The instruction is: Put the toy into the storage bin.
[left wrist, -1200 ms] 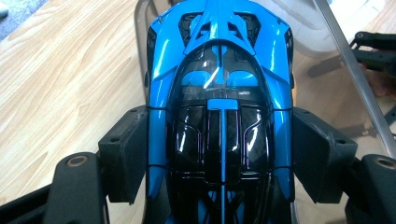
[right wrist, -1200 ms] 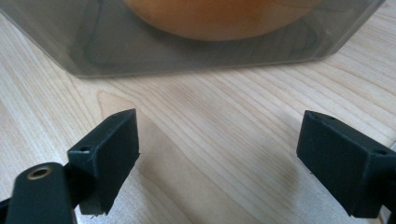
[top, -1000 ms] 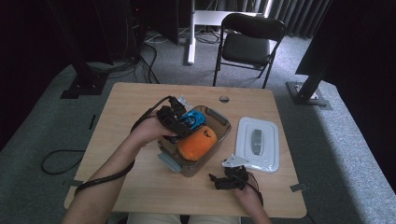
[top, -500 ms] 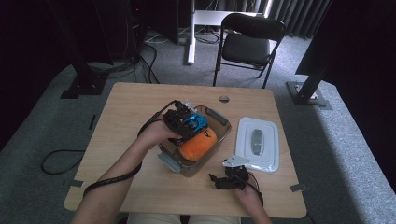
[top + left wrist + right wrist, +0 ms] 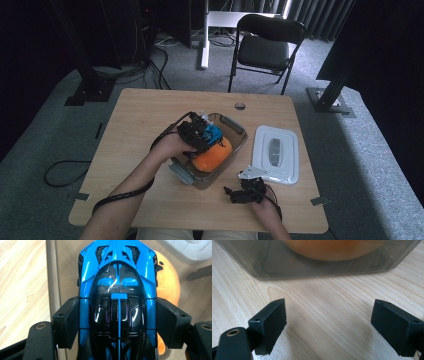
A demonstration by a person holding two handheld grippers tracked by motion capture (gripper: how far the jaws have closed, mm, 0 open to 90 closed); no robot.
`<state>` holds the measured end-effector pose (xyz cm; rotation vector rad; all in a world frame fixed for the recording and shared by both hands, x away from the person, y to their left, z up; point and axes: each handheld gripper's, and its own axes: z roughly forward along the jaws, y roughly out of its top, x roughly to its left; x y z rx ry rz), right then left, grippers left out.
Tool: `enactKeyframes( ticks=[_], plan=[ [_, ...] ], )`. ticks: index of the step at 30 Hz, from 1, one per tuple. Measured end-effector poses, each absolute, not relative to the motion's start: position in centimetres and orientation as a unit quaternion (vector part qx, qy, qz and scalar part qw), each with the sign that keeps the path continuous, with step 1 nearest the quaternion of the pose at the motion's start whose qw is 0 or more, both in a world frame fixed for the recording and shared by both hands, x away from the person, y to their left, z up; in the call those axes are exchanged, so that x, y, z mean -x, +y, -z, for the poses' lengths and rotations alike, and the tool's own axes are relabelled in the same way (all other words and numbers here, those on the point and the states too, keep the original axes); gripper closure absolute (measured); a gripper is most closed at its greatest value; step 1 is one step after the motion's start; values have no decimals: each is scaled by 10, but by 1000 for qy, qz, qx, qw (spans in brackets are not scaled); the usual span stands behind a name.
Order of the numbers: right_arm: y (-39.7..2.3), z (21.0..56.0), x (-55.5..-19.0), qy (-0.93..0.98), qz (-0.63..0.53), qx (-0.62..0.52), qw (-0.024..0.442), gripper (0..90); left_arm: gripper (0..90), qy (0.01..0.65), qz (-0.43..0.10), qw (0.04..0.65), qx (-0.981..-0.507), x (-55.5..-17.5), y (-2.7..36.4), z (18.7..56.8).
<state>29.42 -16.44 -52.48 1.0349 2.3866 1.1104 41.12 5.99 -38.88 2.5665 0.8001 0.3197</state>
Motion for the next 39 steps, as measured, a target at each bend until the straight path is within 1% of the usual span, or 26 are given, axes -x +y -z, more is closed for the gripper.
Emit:
enactKeyframes(
  ticks=[2,5,9,10,12,14,20,22,26,27,28,33,35,39],
  plan=[
    [-164,525,-294,834,-388,-361,156,128,280,276,-113,207,-932,-409,59,390],
    [-164,525,-294,833,-388,-361,154,128,255,275,-117,221,-928,-407,59,388],
    [-164,525,-294,834,-387,-362,154,128,156,276,-114,230,-926,-405,61,382],
    [-164,525,-294,834,-387,-362,154,128,107,277,-110,231,-926,-405,62,381],
    [-164,525,-294,834,-387,-362,154,128,89,277,-108,236,-925,-403,65,380],
    [-164,525,-294,834,-387,-362,153,128,11,279,-94,248,-923,-402,69,378],
    [-164,525,-295,833,-389,-363,154,128,11,270,-106,272,-917,-392,81,366],
    [-164,525,-295,832,-389,-364,153,128,11,266,-102,274,-919,-391,83,363],
    [-164,525,-295,832,-388,-365,154,128,12,270,-111,295,-910,-386,99,354],
    [-164,525,-295,832,-388,-365,154,128,13,269,-123,295,-909,-385,103,354],
    [-164,525,-295,832,-388,-366,154,128,13,271,-135,297,-906,-385,107,353],
    [-164,525,-294,831,-390,-364,157,128,13,277,-160,320,-891,-386,125,357],
    [-164,525,-295,831,-390,-365,157,128,40,281,-160,326,-888,-388,131,360],
    [-164,525,-295,832,-388,-365,157,128,41,298,-164,323,-883,-393,144,368]
  ],
)
